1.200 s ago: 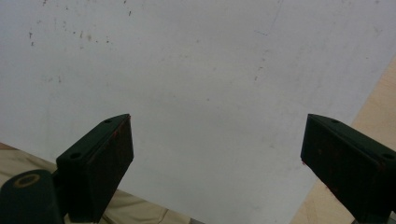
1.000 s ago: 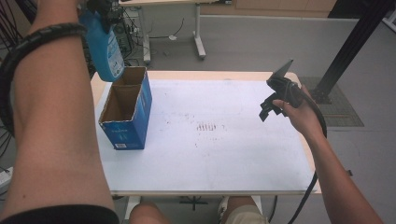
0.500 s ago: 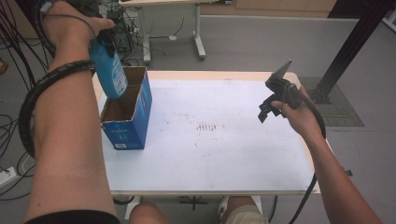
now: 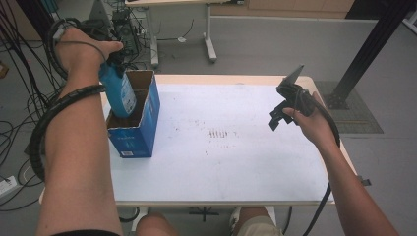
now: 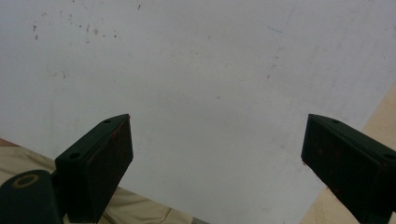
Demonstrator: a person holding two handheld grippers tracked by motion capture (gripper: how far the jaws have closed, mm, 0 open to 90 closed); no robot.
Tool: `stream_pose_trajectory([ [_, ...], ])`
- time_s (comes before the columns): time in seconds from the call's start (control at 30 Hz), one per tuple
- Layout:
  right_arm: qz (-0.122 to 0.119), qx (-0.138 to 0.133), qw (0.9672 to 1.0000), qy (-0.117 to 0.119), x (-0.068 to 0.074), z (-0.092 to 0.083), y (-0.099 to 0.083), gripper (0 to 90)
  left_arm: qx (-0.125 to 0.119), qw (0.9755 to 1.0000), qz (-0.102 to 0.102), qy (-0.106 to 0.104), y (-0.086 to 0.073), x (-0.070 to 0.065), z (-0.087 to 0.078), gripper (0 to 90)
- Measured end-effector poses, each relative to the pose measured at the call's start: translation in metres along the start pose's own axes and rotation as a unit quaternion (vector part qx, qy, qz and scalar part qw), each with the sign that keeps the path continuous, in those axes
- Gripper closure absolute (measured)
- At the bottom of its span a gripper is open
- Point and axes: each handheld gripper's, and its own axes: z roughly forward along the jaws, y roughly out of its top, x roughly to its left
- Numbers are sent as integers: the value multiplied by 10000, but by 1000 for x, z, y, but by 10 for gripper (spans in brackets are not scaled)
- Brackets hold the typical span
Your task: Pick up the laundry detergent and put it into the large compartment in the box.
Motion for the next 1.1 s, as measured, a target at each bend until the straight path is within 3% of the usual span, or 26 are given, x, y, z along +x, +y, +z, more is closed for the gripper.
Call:
stream_pose_trajectory([
  [0.67,-32,46,10000,-69,7,3,3,87,201,9997,49,-115,-5,-2,59,374],
  [1.1,-23,106,9999,-83,8,6,6,87,225,9997,64,-116,-10,-3,85,375],
])
